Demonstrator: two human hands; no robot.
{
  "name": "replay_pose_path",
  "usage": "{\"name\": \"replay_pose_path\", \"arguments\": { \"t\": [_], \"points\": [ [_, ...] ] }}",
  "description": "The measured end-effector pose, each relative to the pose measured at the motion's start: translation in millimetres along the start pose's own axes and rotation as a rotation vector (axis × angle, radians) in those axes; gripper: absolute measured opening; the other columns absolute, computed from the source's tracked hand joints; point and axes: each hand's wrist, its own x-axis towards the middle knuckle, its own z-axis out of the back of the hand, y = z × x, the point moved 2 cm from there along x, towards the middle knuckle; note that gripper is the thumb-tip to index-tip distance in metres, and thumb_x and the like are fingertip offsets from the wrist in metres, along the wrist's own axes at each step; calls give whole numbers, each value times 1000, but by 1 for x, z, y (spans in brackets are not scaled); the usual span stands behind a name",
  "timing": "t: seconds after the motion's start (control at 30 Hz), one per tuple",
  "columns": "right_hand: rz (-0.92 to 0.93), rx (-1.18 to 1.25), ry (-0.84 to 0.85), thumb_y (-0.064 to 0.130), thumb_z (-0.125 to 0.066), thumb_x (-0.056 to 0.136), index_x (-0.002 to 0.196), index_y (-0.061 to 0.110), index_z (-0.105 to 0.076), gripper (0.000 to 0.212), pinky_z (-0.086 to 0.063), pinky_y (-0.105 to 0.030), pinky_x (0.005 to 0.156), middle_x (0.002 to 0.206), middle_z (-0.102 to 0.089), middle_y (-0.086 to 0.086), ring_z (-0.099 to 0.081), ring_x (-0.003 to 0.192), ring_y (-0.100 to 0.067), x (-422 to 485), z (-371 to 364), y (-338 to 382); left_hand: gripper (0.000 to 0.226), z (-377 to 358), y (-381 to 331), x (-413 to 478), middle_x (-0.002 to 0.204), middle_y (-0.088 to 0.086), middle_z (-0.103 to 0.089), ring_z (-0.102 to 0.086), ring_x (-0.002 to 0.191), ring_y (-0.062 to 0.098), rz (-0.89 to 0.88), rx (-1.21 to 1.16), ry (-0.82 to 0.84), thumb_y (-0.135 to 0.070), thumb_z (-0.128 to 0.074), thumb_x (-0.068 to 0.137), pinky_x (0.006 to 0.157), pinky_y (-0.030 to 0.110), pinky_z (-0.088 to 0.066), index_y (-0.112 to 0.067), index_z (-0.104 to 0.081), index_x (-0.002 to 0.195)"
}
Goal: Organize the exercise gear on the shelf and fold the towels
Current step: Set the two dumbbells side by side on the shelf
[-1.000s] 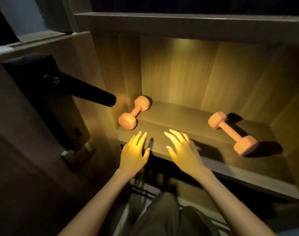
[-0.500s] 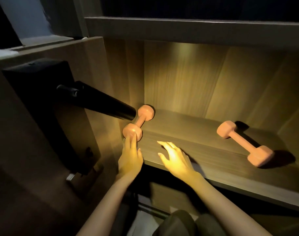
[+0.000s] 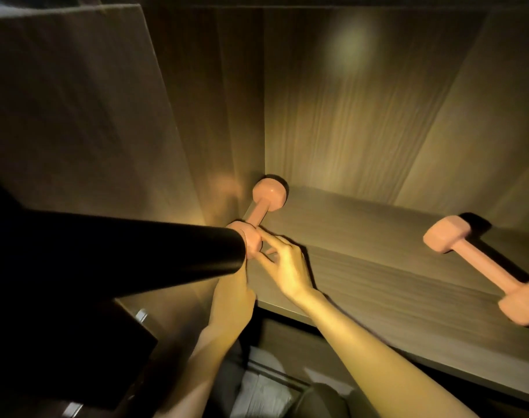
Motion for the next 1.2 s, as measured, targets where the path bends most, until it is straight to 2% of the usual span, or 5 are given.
{"name": "replay_pose_path", "arguments": {
  "t": [0.27,0.47,0.8,0.97,1.2],
  "points": [
    [-81,78,8,19,-61,93,143,27,-40,55,-51,-27,94,127,-62,1,-63,108,-15,33,4,-15,60,0,-35,38,152,27,-21,-29,139,41,-105,-74,-35,12,-43,93,117,42,-21,4,-16,145],
    [-203,107,45,26,-55,96,145,35,-33,54,-57,-48,83,131,-60,-3,-61,113,-21,58,9,-25,73,-2,-32,65,159,9,16,-47,67,7,-86,174,113,1,-40,97,56,7,-37,-16,6,151],
    [-256,219,131,20,-56,96,144,26,-39,52,-60,-40,77,140,-51,1,-56,119,-23,74,11,-34,77,-5,-33,77,158,2,19,-49,64,7,-5,150,130,-2,-43,97,53,10,-41,-23,8,151],
    [-287,273,228,11,-56,95,144,19,-41,52,-40,-41,109,144,-48,0,-46,131,-18,73,17,-31,76,-5,-30,67,158,5,19,-37,133,39,-66,17,80,5,-41,96,97,10,-40,-17,8,150],
    [-203,147,315,-5,-48,93,145,23,-38,60,-41,-2,79,145,-36,4,-59,94,-2,42,28,-27,72,-4,-27,61,160,3,6,-10,147,20,-73,-163,-1,14,-37,94,119,29,-10,-13,-3,150]
  ]
}}
